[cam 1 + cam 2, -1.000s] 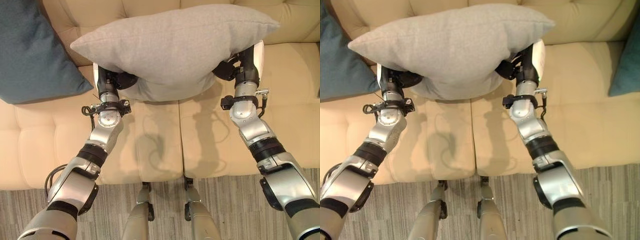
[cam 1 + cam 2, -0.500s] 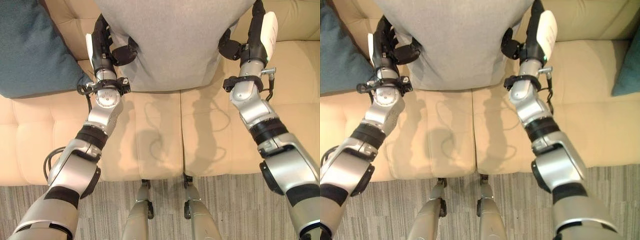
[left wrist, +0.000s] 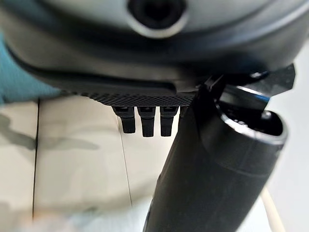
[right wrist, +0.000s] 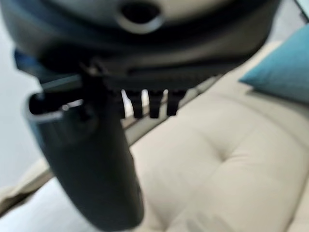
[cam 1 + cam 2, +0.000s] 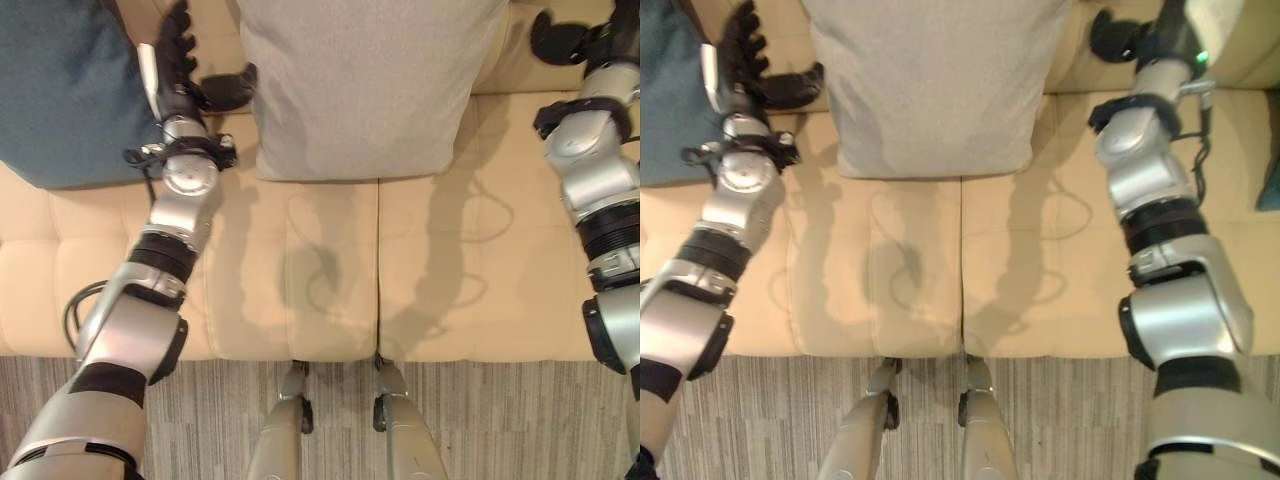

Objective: Pick up all the scattered cushions and arrange them neatly on the sofa.

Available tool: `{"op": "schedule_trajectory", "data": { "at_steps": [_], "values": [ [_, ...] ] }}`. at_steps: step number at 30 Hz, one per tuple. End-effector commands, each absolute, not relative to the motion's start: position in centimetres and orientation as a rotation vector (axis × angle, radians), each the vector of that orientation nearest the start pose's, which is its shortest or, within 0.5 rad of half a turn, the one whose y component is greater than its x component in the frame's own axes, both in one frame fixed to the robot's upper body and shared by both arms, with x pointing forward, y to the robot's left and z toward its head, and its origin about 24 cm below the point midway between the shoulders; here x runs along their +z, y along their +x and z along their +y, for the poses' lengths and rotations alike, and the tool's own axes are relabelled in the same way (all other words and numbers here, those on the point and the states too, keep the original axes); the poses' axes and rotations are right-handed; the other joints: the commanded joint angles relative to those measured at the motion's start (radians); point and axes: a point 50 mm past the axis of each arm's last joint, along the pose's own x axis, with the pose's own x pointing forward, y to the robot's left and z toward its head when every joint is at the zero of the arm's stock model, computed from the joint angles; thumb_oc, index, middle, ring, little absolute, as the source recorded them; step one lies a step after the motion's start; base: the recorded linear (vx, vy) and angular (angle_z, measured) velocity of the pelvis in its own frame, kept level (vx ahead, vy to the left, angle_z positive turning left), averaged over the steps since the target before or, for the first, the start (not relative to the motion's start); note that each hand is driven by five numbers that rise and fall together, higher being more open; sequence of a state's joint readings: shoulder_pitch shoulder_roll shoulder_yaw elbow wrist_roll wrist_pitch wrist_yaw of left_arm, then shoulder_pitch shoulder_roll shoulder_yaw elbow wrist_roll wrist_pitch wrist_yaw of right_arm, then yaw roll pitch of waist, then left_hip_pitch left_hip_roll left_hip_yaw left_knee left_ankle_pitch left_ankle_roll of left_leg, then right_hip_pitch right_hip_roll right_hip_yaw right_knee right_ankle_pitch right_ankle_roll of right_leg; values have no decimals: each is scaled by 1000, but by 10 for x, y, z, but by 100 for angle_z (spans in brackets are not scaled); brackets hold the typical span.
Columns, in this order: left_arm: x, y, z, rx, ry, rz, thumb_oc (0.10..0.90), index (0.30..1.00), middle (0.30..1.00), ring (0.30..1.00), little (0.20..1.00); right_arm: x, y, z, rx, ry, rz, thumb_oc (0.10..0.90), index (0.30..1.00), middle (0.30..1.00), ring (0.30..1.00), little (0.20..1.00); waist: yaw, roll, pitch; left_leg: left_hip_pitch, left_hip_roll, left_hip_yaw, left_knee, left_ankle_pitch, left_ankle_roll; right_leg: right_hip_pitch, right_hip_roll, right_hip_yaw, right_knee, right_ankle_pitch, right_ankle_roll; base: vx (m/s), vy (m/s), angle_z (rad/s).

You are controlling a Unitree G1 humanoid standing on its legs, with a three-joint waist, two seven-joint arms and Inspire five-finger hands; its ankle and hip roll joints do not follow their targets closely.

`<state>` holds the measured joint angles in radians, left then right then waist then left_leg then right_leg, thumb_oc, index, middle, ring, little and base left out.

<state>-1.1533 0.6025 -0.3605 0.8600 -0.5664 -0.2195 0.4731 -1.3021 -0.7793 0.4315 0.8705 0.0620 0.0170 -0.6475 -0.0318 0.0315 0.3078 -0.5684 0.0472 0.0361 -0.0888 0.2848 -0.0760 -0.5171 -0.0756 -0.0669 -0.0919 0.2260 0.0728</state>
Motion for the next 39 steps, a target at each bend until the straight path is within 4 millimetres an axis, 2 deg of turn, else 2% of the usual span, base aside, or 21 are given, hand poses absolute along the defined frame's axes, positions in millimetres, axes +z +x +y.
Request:
{"op": "schedule_trajectory", "data": {
  "at_steps": [1,4,5,7,8,10,12,13,15,16,17,18,19,21,23,26,27,28,29,33,39],
  "values": [
    [287,386,231,397,127,-630,800,900,900,900,900,361,355,-275,-853,-600,-772,800,900,900,900,900,1,-11,-97,82,-1,5,2,-152,-55,62,14,-10,5,-147,88,27,12,-26],
    [264,377,229,357,136,-628,800,900,900,900,900,335,348,-286,-829,-599,-754,800,900,900,900,900,-4,-17,-107,114,4,9,2,-164,-54,93,13,-12,5,-155,84,33,6,4],
    [242,367,231,332,154,-611,800,900,900,900,900,309,342,-292,-799,-612,-727,800,900,900,900,900,-6,-24,-119,144,8,15,2,-174,-51,120,11,-15,5,-161,83,53,13,5],
    [233,364,230,312,151,-600,800,900,900,900,900,298,338,-294,-788,-622,-715,800,900,900,900,900,-8,-27,-123,155,9,17,2,-178,-50,131,9,-15,5,-163,82,38,14,13],
    [211,353,228,281,146,-570,800,900,900,900,900,268,331,-297,-742,-619,-673,800,900,900,900,900,-10,-29,-132,180,11,21,2,-187,-47,158,8,-16,5,-170,81,32,19,12],
    [203,348,229,268,163,-561,800,900,900,900,900,257,326,-298,-727,-631,-657,800,900,900,900,900,-11,-32,-133,191,14,24,2,-189,-46,170,8,-16,5,-173,80,33,20,6],
    [167,328,230,240,183,-491,800,900,900,900,900,205,310,-301,-675,-586,-551,800,900,900,900,900,-16,-35,-139,232,20,27,2,-200,-42,208,5,-18,5,-181,79,41,22,-4],
    [165,327,230,238,186,-486,800,900,900,900,900,203,309,-301,-673,-587,-545,800,900,900,900,900,-15,-37,-141,236,20,27,2,-201,-42,212,4,-18,5,-182,79,16,6,-15],
    [127,308,237,246,176,-378,800,900,900,900,900,155,294,-302,-625,-549,-410,800,900,900,900,900,-20,-43,-148,270,21,31,2,-211,-36,245,2,-24,5,-190,80,0,4,-12],
    [126,307,237,245,178,-374,800,900,900,900,900,154,293,-302,-622,-550,-406,800,900,900,900,900,-20,-44,-150,273,21,31,2,-212,-36,248,2,-24,5,-190,81,0,9,-14],
    [113,299,242,249,190,-327,800,900,900,900,900,140,287,-306,-614,-547,-354,800,900,900,900,900,-22,-45,-154,286,21,33,2,-216,-33,260,1,-27,5,-193,80,3,9,-15],
    [80,281,251,272,186,-204,800,900,900,900,900,107,271,-312,-595,-537,-233,800,900,900,900,900,-25,-48,-162,314,23,35,2,-220,-31,288,-1,-31,5,-197,80,-6,13,-11],
    [62,271,257,286,194,-129,800,900,900,900,900,90,263,-314,-584,-526,-167,800,900,900,900,900,-27,-49,-166,324,24,36,2,-220,-30,300,-2,-33,5,-198,80,-10,8,-3],
    [48,262,261,293,200,-69,800,900,900,900,900,78,255,-317,-574,-529,-112,800,900,900,900,900,-29,-50,-172,339,25,37,2,-222,-30,314,-2,-38,5,-201,79,0,0,0],
    [13,241,270,315,208,89,800,900,900,900,900,42,239,-318,-537,-530,40,800,900,900,900,900,-30,-50,-184,371,30,43,2,-225,-29,345,-2,-43,5,-203,78,2,0,-2],
    [-49,193,282,305,297,408,800,900,900,900,900,-5,212,-318,-462,-542,254,800,900,900,900,900,-32,-50,-205,425,40,48,2,-231,-23,395,4,-45,15,-215,74,-13,-6,0],
    [-76,167,283,298,318,562,800,900,900,900,900,-25,200,-313,-411,-549,343,800,900,900,900,900,-29,-49,-215,452,45,54,2,-235,-21,417,8,-44,19,-221,71,0,0,0],
    [-77,167,283,298,318,563,800,900,900,900,900,-25,200,-313,-411,-549,343,800,900,900,900,900,-29,-49,-214,455,45,55,2,-235,-22,420,9,-44,19,-222,71,-43,-41,-6],
    [-98,145,283,312,310,691,800,900,900,900,900,-41,192,-306,-363,-543,414,800,900,900,900,900,-28,-50,-221,474,50,58,2,-235,-21,438,15,-42,25,-231,67,-42,-48,-4],
    [-124,111,280,325,318,874,800,900,900,900,900,-68,175,-296,-286,-559,541,800,900,900,900,900,-23,-53,-232,504,61,58,2,-233,-27,475,28,-37,19,-244,58,-40,-62,-1],
    [-137,97,276,297,359,982,800,900,900,900,900,-98,157,-287,-240,-540,703,800,900,900,900,900,-16,-59,-215,465,91,42,67,-207,-40,485,56,-24,5,-262,34,-150,-103,9]
  ]
}}
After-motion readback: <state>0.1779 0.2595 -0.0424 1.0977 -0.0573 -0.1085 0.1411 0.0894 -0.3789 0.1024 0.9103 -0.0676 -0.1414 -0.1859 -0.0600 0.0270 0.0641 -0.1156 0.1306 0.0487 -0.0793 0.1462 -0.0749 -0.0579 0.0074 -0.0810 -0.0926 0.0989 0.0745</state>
